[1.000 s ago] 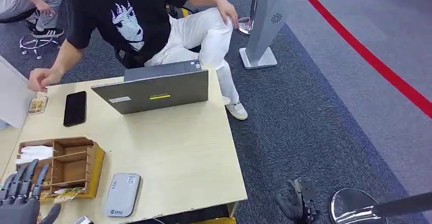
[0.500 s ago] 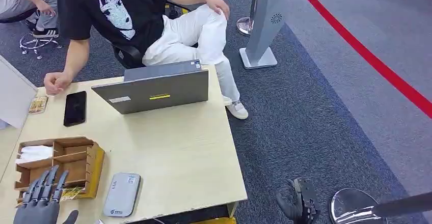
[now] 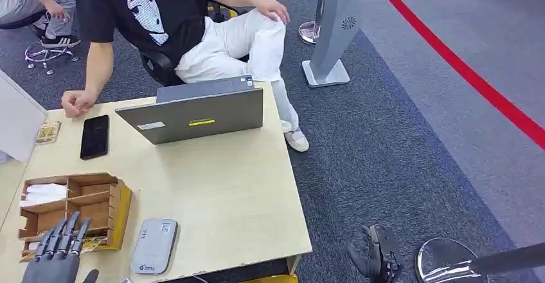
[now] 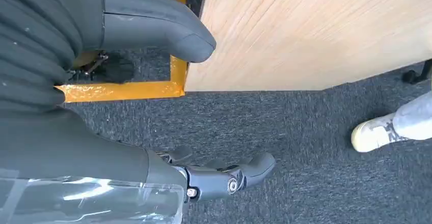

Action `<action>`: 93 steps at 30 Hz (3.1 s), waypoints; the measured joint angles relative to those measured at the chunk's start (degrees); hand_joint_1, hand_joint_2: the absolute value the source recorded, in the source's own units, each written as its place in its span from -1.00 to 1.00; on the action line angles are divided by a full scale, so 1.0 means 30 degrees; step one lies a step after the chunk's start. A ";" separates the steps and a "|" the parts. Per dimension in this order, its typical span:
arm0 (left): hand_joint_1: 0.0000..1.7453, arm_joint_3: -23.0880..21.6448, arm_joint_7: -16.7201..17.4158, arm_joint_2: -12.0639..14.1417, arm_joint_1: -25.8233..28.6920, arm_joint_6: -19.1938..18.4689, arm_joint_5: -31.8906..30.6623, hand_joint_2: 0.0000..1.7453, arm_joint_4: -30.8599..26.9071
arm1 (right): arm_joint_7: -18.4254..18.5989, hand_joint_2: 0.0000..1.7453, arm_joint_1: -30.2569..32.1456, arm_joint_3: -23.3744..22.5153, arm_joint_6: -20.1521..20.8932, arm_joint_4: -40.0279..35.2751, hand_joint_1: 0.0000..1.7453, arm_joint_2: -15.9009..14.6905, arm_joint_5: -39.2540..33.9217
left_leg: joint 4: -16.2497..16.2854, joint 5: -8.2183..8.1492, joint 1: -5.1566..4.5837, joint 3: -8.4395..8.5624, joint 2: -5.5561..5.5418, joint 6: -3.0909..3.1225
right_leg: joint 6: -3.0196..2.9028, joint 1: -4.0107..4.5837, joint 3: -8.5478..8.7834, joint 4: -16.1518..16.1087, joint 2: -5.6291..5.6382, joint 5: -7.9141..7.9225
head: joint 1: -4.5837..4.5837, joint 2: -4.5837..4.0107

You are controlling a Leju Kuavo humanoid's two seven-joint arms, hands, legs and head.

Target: Pass the card to the sensor for recognition and then transmit it.

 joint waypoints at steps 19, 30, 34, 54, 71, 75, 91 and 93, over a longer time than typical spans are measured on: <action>-1.00 -0.0022 0.0553 0.0619 -0.0104 -0.2127 0.0241 1.00 -0.1158 | -0.0219 1.00 -0.0024 0.0051 -0.0029 0.0131 -1.00 0.0000 0.0685 | 0.0000 0.0000 0.0000 -0.0001 -0.0002 0.0000 | 0.0000 0.0000 0.0002 0.0000 -0.0001 0.0000 | 0.0007 0.0000; -1.00 -0.0029 0.0678 0.0940 -0.0142 -0.2353 0.0241 1.00 -0.1304 | -0.0321 1.00 -0.0029 0.0058 0.0022 0.0153 -1.00 0.0000 0.1078 | 0.0000 0.0000 0.0000 -0.0002 -0.0002 0.0000 | 0.0000 0.0000 0.0001 0.0000 -0.0001 0.0000 | 0.0007 0.0000; -1.00 -0.0029 0.0787 0.1136 -0.0293 -0.2492 0.0197 1.00 -0.1268 | -0.0335 1.00 -0.0037 0.0066 0.0058 0.0160 -1.00 0.0000 0.1334 | 0.0000 0.0000 0.0000 -0.0003 -0.0003 0.0000 | 0.0000 0.0000 0.0002 0.0000 -0.0002 0.0000 | 0.0001 0.0000; 1.00 -0.0510 0.0896 0.1515 -0.1465 -0.2725 -0.0065 1.00 -0.0284 | -0.0466 1.00 -0.0098 0.0219 0.0219 0.0408 -1.00 0.0000 0.2033 | 0.0000 0.0000 0.0000 -0.0006 -0.0005 0.0000 | 0.0000 0.0000 0.0005 0.0001 -0.0004 0.0000 | 0.0000 0.0000; 1.00 -0.0845 0.0940 0.1799 -0.1428 -0.2936 0.0408 1.00 0.0233 | -0.0692 1.00 -0.0114 0.0262 0.0058 0.0495 -1.00 -0.0007 0.2492 | -0.0001 0.0001 0.0000 -0.0007 -0.0007 0.0000 | 0.0000 -0.0001 0.0009 0.0002 -0.0005 0.0000 | 0.0007 0.0000; 1.00 -0.0867 0.0954 0.1829 -0.1424 -0.2936 0.0445 1.00 0.0262 | -0.0735 1.00 -0.0116 0.0262 0.0007 0.0510 -1.00 -0.0007 0.2673 | -0.0001 0.0001 0.0000 -0.0007 -0.0007 0.0000 | 0.0000 -0.0001 0.0010 0.0002 -0.0006 0.0000 | 0.0000 0.0000; 1.00 -0.0947 0.0335 0.2637 -0.4530 -0.3097 0.1844 1.00 -0.4000 | -0.0772 1.00 -0.0185 0.0743 -0.0058 0.0517 -1.00 -0.0015 0.3396 | 0.0004 0.0024 0.0003 -0.0004 -0.0020 0.0001 | -0.0006 0.0002 0.0002 0.0009 -0.0012 0.0018 | 0.0007 0.0000; 1.00 -0.0874 0.0646 0.2717 -0.5211 -0.3806 0.2192 1.00 -0.4036 | -0.0699 1.00 -0.0195 0.0758 -0.0022 0.0525 -1.00 -0.0015 0.3570 | 0.0004 0.0027 0.0004 -0.0010 -0.0052 -0.0001 | -0.0006 0.0003 0.0008 0.0009 -0.0041 0.0018 | 0.0007 0.0000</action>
